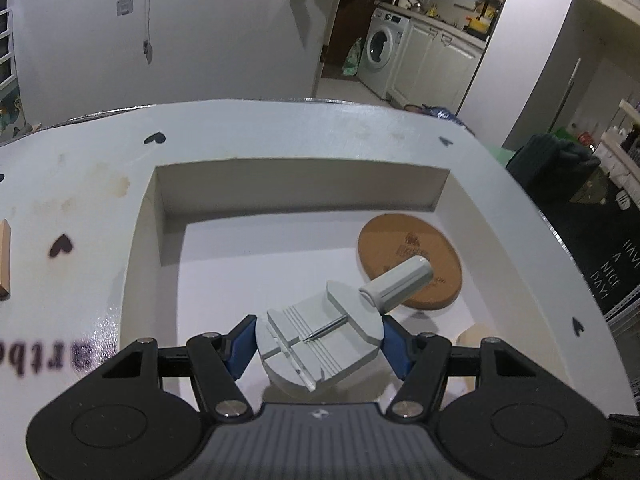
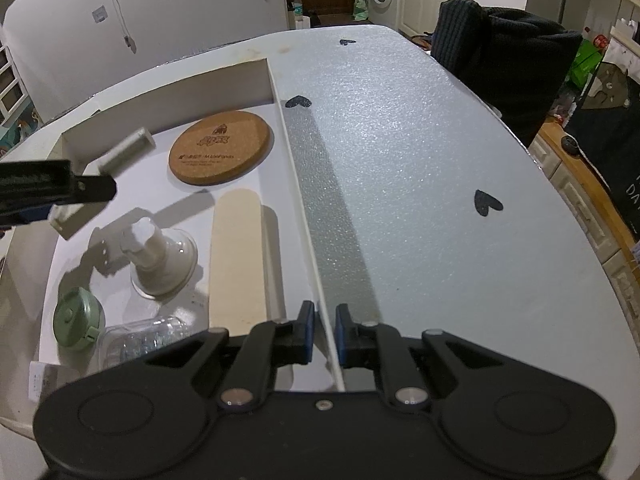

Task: Organize rigid objects
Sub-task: 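Carry the grey watch-strap tool with the left gripper into the tray and release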

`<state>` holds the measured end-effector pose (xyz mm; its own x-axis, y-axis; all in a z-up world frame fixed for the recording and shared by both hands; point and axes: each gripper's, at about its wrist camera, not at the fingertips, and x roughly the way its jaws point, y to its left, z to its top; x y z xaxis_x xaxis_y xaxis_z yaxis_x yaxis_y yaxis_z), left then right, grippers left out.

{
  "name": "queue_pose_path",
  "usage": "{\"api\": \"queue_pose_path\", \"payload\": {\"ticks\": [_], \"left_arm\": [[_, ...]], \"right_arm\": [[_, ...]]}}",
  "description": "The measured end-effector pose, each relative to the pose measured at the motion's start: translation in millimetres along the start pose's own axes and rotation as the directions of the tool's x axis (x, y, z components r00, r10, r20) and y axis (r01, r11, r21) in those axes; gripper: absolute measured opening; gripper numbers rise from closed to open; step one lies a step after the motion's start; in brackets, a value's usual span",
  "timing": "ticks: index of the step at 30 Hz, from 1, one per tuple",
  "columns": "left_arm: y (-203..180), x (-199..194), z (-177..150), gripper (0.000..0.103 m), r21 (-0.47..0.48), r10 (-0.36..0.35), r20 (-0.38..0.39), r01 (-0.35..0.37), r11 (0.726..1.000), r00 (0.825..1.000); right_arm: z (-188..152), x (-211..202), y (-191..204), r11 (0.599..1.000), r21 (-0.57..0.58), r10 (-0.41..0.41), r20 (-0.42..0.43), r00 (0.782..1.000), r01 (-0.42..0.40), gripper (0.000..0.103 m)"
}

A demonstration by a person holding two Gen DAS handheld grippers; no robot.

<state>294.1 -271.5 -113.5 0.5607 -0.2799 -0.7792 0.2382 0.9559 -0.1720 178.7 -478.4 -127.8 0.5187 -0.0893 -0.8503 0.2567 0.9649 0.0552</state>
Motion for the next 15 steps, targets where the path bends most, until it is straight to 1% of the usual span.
{"api": "queue_pose_path", "payload": {"ticks": [2,3,5,6,11,15], "left_arm": [[-0.1,2.9,-1.6,0.068,0.0,0.021,-0.003,-0.021,1.0,1.0],[-0.1,4.9,-2.1,0.08,0.001,0.029,-0.012,-0.029,1.0,1.0],[0.9,5.0,-2.9,0.093,-0.006,0.038,-0.018,-0.039,0.999,0.999],[0.8,3.4,-3.5,0.096,-0.004,0.038,-0.016,-0.038,0.999,0.999],[2.0,-1.7,-5.2,0.103,-0.017,0.011,-0.038,-0.012,1.0,0.999],[0.6,-7.6,-10.2,0.103,-0.013,-0.003,-0.051,0.002,1.0,0.999]], "right_arm": [[-0.2,-0.1,-0.5,1.0,0.001,0.003,0.001,1.0,-0.003,0.012],[-0.3,-0.2,-0.6,1.0,0.002,0.004,0.001,1.0,-0.004,0.011],[-0.3,-0.2,-0.5,1.0,0.0,0.005,0.001,1.0,-0.005,0.011],[-0.2,-0.2,-0.6,1.0,-0.001,0.005,0.001,1.0,-0.005,0.011],[0.5,-0.1,-0.3,1.0,-0.008,0.005,-0.002,1.0,-0.005,0.011],[0.4,0.0,0.2,1.0,-0.01,0.006,-0.002,1.0,-0.006,0.011]]}}
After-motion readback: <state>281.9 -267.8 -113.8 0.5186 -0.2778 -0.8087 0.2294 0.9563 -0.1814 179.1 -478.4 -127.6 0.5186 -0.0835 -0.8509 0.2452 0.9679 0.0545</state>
